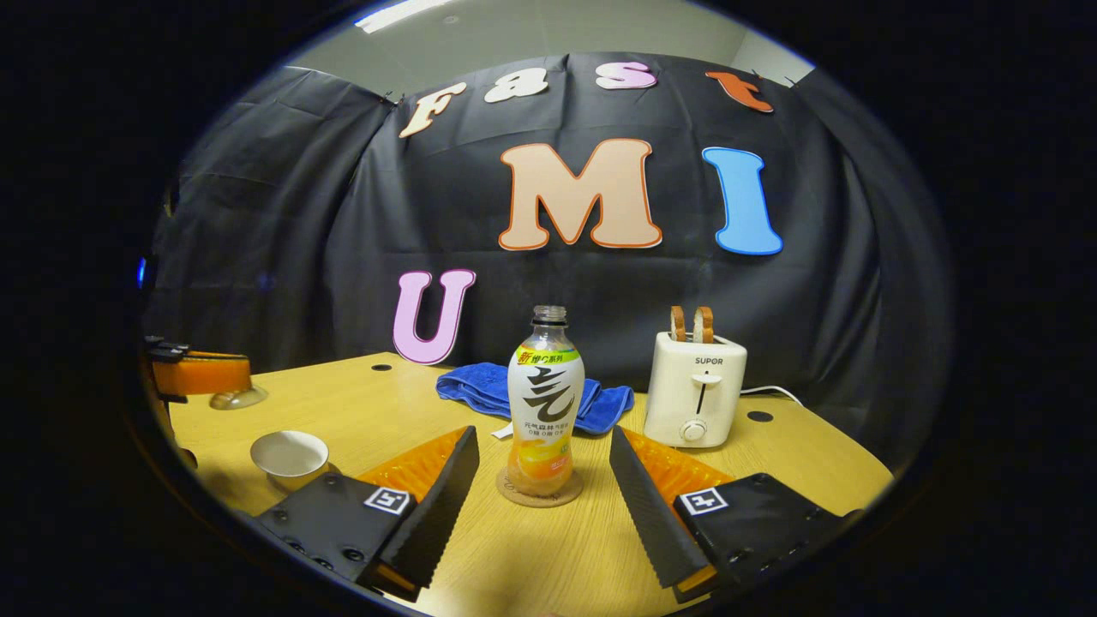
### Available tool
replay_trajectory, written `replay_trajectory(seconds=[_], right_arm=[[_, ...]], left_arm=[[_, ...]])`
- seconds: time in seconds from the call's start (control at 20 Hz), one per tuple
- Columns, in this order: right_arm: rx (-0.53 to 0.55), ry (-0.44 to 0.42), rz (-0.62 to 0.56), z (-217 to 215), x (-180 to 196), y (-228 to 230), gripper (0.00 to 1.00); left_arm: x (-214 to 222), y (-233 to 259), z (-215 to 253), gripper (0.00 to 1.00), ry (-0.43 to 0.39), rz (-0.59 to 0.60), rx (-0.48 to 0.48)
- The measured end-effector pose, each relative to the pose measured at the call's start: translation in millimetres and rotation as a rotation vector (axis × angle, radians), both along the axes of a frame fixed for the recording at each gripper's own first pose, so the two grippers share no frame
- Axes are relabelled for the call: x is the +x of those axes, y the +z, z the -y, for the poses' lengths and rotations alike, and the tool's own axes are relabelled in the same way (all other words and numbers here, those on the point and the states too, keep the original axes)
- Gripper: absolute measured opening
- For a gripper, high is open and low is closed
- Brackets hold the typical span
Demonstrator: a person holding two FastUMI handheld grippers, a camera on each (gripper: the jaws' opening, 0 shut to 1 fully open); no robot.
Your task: Open the teacup lid with one hand, grasp the water bottle and pour water into the teacup with the other hand; after pouring, place the water bottle on the coaster and then close the teacup lid.
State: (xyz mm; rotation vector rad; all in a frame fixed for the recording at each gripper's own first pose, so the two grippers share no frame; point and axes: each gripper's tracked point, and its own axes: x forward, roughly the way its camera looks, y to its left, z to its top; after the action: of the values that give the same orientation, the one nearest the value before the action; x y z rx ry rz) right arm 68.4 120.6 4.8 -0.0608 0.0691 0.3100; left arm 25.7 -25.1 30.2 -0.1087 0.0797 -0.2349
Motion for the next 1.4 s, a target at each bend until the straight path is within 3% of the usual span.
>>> replay_trajectory(seconds=[0.55,1.05,1.15,1.2,1.4], right_arm=[[-0.010,0.036,0.027,1.8,-31.2,0.1,0.96],[0.010,0.036,0.006,6.6,-41.1,-5.3,1.00],[0.014,0.037,0.003,6.1,-42.0,-6.4,0.95],[0.013,0.038,0.002,5.9,-43.0,-6.6,1.00],[0.019,0.051,0.003,0.2,-51.5,-5.8,0.98]], left_arm=[[15.0,-38.0,29.2,0.24,-0.031,-0.058,0.085],[15.2,-56.6,37.3,0.24,-0.043,-0.096,0.099],[16.7,-56.2,35.8,0.25,-0.037,-0.091,0.099],[16.7,-58.0,35.6,0.26,-0.036,-0.094,0.098],[13.5,-53.9,30.8,0.33,-0.019,-0.075,0.087]])
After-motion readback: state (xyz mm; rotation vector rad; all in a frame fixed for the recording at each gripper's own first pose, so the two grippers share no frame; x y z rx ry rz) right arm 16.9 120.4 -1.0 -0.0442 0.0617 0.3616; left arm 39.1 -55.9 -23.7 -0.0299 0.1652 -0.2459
